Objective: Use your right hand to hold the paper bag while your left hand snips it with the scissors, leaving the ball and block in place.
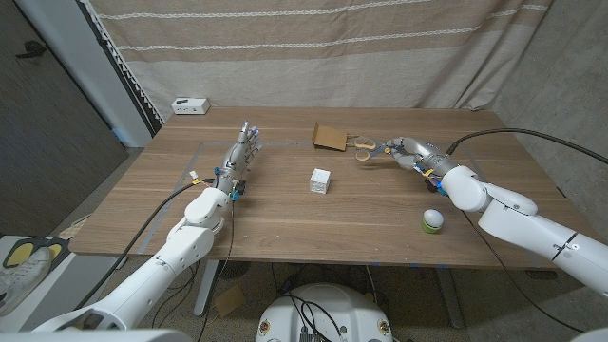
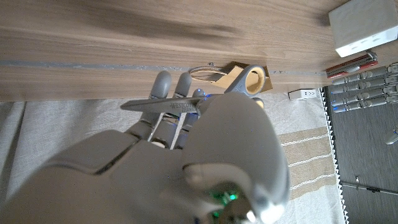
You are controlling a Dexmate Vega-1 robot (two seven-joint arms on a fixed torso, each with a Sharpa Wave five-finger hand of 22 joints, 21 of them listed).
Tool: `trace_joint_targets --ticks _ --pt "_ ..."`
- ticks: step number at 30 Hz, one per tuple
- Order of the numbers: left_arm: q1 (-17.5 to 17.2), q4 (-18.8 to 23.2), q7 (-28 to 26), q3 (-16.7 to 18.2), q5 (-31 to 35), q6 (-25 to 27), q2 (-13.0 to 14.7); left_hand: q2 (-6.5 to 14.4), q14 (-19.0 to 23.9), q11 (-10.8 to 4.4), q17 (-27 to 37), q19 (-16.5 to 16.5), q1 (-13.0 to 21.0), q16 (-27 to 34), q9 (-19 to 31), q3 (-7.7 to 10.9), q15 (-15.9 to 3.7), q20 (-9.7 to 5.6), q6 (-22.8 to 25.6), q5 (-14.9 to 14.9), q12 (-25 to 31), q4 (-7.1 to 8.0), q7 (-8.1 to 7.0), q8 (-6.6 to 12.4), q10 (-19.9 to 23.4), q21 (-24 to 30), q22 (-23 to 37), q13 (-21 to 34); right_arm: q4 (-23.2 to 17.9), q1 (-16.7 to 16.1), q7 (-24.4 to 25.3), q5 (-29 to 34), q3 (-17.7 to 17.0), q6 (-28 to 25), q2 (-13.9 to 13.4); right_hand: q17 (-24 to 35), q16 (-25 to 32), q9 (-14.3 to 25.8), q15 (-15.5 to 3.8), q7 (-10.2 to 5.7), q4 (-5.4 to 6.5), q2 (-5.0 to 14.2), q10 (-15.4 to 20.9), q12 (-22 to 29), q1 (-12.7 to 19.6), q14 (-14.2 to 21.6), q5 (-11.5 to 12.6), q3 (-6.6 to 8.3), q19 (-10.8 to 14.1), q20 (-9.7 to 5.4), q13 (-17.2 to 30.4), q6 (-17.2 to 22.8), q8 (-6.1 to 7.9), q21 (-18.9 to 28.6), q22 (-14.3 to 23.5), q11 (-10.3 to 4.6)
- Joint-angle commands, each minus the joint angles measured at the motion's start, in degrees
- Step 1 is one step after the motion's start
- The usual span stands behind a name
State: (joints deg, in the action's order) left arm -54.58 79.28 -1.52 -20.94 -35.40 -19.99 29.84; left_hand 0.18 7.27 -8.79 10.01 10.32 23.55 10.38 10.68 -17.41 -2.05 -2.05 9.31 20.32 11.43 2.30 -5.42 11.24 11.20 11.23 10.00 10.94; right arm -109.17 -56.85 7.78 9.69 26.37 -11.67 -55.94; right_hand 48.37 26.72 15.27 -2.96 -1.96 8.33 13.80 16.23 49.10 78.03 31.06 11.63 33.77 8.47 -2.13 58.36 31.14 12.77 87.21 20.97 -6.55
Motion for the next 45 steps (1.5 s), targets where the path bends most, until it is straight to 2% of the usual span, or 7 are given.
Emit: trace_joint_targets --ticks 1,9,15,20,29,40,45 --pt "-0.11 0.42 -0.52 -0.23 0.23 0.39 -0.14 0.43 0.11 0.01 0.06 0.59 0.13 0.19 0.06 -0.10 -8.47 -5.56 0.53 0.16 0.35 0.26 0.20 0.17 0.28 0.04 0.19 -0.01 2.47 -1.05 2.07 -3.28 -1.63 4.03 1.04 0.62 0.89 0.54 -10.21 -0.20 -0.16 -0.64 0.08 1.25 0.16 0.31 -0.47 0.69 1.38 -9.84 2.70 1.75 0.65 0.92 -0.11 -0.14" --pt "-0.15 0.32 -0.57 -0.17 0.23 0.06 -0.28 0.44 0.11 -0.02 0.06 0.64 0.15 0.19 0.06 -0.09 -8.48 -5.57 0.53 0.16 0.36 0.26 0.16 0.15 0.33 0.05 0.19 -0.01 3.89 -1.72 3.26 -6.21 -3.01 7.17 2.15 1.36 3.02 1.26 -10.29 -0.71 -0.69 -0.75 0.92 1.90 0.25 4.15 -0.82 0.85 4.09 -10.04 2.57 4.19 1.11 1.73 -0.61 -0.23" --pt "-0.30 0.44 -0.56 -0.09 0.17 -0.10 -0.26 0.45 0.15 -0.04 0.06 0.63 0.16 0.20 0.06 -0.09 -8.50 -5.62 0.55 0.16 0.35 0.27 0.22 0.15 0.31 0.04 0.19 -0.01 4.83 -2.02 3.28 -9.03 -4.20 9.86 2.89 1.86 5.08 2.00 -10.27 -0.43 -2.32 -0.95 0.84 1.84 1.29 7.95 -1.02 1.24 6.91 -10.38 1.94 4.92 0.86 1.94 -1.26 0.58" --pt "-0.52 0.51 -0.60 0.06 0.01 -0.17 -0.21 0.46 0.14 0.00 0.06 0.63 0.16 0.19 0.06 -0.09 -8.45 -5.62 0.59 0.16 0.31 0.28 0.22 0.16 0.22 0.04 0.19 -0.01 5.27 -1.82 1.83 -11.24 -4.65 11.30 3.01 2.60 6.68 2.45 -10.23 -0.12 -3.18 -1.04 0.89 1.60 1.89 10.04 -1.30 0.97 8.28 -10.30 1.27 5.15 0.55 1.94 -1.65 1.05" --pt "-0.39 0.07 -0.28 0.08 -0.13 -0.55 -0.41 0.48 0.10 -0.01 0.06 0.64 0.16 0.18 0.06 -0.08 -8.47 -5.64 0.61 0.16 0.31 0.30 0.14 0.15 0.25 0.04 0.19 -0.01 5.50 -1.77 0.13 -14.39 -5.56 13.07 3.10 2.94 7.86 2.52 -10.16 -0.18 -5.03 -1.67 2.04 1.55 2.79 11.15 -1.77 -0.35 8.79 -10.41 0.37 6.43 0.38 2.18 -1.81 0.77" --pt "-0.34 -0.01 -0.30 0.03 -0.16 -0.65 -0.62 0.51 0.12 0.02 0.07 0.66 0.13 0.18 0.06 -0.09 -8.46 -5.67 0.58 0.15 0.30 0.34 0.15 0.12 0.23 0.04 0.20 0.00 7.37 -1.16 -5.35 -22.41 -7.25 16.66 3.17 3.05 9.07 2.39 -10.10 -0.09 -6.37 -1.62 3.52 1.40 3.57 12.34 -1.82 -1.76 9.53 -10.39 -0.69 9.03 0.56 2.16 -2.07 0.73" --pt "-0.49 0.33 -0.50 0.05 -0.16 -0.56 -0.61 0.52 0.16 0.00 0.07 0.65 0.13 0.20 0.06 -0.08 -8.47 -5.69 0.58 0.15 0.30 0.36 0.13 0.11 0.24 0.04 0.20 0.00 8.73 -1.01 -9.04 -28.61 -8.42 18.63 3.79 2.98 9.68 2.18 -10.05 -0.01 -7.40 -1.94 4.71 1.28 4.11 12.81 -1.84 -2.79 9.60 -10.47 -1.47 10.84 0.64 2.10 -2.27 -0.20"
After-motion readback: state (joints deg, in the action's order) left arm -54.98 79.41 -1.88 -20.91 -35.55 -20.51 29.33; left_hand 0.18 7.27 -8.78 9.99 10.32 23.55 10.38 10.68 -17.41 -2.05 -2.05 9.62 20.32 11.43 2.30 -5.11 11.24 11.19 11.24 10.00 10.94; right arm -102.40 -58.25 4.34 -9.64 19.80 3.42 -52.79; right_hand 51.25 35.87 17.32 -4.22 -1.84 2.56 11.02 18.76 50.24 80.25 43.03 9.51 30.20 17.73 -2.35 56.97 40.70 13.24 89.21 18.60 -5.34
